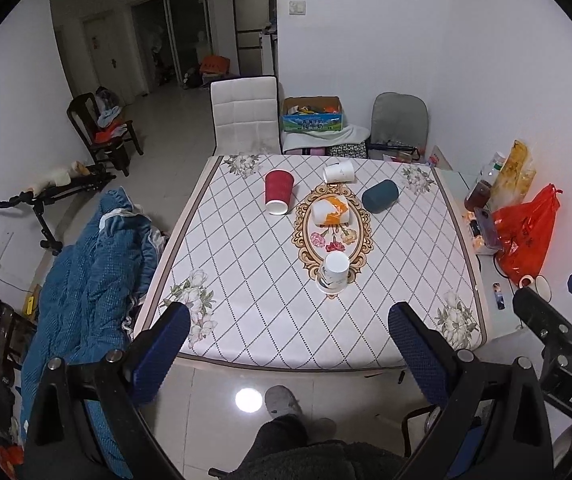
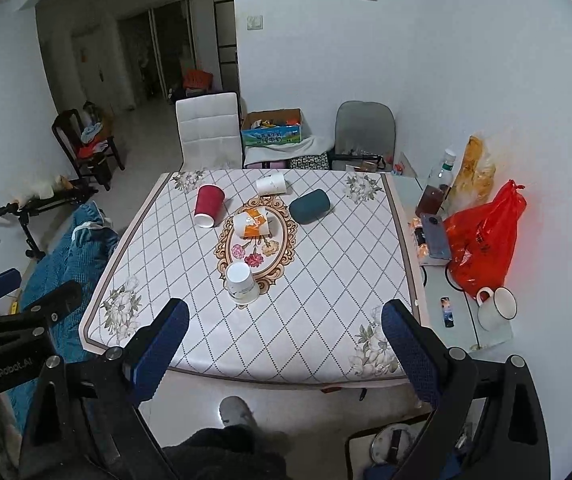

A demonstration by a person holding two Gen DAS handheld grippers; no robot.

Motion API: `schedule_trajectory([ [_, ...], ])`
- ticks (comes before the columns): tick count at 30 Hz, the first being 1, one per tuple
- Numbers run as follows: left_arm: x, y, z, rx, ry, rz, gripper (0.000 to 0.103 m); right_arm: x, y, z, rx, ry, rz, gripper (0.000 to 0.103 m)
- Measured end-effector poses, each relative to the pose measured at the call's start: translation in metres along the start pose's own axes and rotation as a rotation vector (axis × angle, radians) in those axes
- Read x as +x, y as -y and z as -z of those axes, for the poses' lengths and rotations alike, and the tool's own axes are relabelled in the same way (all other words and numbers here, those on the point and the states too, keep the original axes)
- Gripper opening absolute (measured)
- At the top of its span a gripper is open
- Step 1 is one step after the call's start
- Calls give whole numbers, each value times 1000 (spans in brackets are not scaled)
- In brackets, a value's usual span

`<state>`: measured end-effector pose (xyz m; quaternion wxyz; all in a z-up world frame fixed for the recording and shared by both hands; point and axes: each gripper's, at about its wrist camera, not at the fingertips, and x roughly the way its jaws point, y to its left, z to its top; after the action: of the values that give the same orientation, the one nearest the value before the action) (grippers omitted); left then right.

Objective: Flip cup upside down

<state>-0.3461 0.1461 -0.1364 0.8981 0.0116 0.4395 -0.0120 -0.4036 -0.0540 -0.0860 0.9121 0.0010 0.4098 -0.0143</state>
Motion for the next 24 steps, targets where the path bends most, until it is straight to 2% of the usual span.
schedule_trajectory([
  [12, 9, 2, 14, -6, -55, -8, 101, 12, 0, -7, -21, -45, -21, 100],
  [24, 9, 2, 14, -4, -58, -10, 101, 33, -2, -14, -20, -68, -30, 100],
])
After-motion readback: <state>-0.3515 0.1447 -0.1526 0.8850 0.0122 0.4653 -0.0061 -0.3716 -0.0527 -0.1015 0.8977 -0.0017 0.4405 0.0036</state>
